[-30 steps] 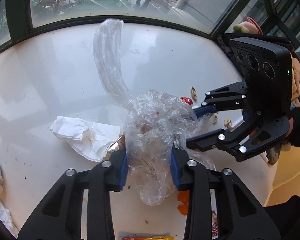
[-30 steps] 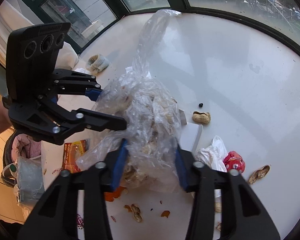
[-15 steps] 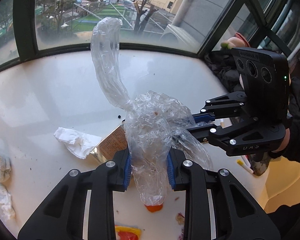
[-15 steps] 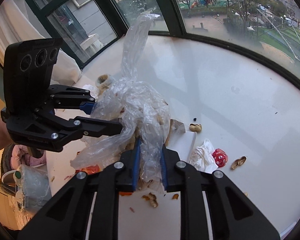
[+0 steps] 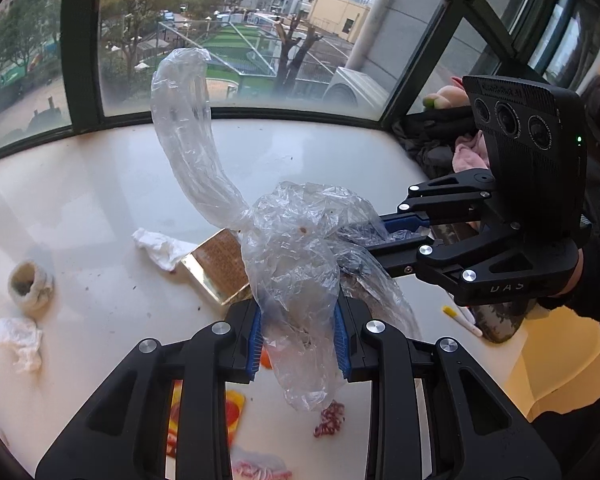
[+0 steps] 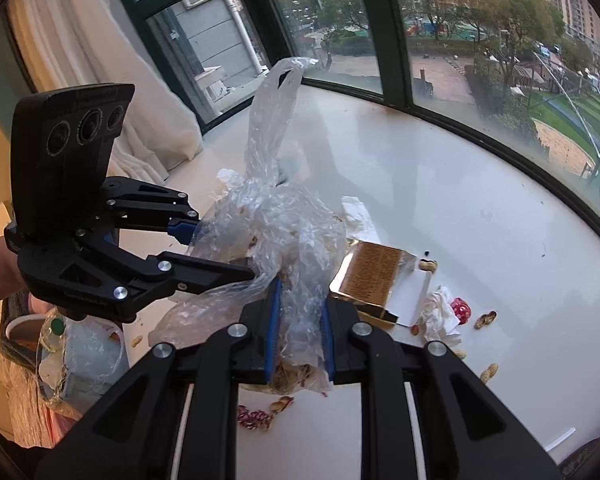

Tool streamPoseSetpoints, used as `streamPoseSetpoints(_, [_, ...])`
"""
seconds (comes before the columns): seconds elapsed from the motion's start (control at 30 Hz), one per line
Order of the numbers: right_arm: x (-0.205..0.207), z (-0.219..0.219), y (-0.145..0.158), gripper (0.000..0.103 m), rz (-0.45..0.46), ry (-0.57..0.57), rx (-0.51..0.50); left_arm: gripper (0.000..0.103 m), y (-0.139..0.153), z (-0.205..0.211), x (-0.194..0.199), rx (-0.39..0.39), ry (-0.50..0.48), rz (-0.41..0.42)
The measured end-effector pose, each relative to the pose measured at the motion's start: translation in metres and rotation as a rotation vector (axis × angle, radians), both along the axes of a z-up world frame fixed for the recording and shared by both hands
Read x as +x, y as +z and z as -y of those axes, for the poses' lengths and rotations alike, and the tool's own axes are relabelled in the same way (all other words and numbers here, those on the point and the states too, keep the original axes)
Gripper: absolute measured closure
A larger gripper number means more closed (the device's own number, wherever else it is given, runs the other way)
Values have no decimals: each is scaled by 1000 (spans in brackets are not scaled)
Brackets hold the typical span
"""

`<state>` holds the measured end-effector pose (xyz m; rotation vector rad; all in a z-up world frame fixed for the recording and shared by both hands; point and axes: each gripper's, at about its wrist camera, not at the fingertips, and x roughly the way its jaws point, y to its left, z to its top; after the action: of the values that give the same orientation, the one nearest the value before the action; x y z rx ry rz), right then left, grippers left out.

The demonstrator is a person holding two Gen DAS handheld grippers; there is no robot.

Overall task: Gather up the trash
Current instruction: 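Lift and carry the shell bag in both grippers over the bin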

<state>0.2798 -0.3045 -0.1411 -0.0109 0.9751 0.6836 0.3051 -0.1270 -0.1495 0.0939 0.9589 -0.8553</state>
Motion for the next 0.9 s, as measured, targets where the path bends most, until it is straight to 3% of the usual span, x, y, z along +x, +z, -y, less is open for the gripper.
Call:
streamPoseSetpoints(0.5, [-80,-96,48,84,47,70,-26,76,50,-92,-86,57,62,47])
streamPoseSetpoints(0.9, [-139,-197,65,84,47,241,-15,76,59,-195,-175,85,222,35])
